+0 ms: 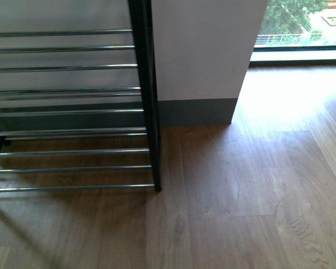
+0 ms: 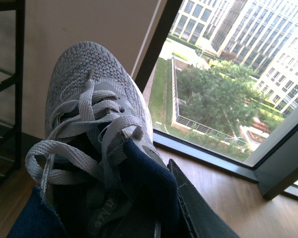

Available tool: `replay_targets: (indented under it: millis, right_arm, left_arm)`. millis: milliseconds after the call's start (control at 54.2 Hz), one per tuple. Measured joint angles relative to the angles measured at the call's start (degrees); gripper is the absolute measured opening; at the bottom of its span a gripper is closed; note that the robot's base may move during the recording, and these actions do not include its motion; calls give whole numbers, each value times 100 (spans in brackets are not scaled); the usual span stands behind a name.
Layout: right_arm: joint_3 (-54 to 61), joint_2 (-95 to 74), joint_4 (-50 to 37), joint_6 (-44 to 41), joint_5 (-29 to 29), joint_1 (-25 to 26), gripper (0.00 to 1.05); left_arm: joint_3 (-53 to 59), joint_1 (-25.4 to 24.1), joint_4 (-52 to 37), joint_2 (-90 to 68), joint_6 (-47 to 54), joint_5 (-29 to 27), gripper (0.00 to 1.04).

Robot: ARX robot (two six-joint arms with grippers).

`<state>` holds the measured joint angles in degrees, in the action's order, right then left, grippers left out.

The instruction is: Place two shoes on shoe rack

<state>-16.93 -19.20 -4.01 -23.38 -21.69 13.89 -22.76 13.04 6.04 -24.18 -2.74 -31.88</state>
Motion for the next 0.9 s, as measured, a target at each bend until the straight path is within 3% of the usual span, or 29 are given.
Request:
replay_targets:
  millis: [904]
  right_arm:
    - [44, 11, 0, 4, -35, 0, 1]
  left_arm:
    - [9, 0, 0, 4, 11, -11, 1]
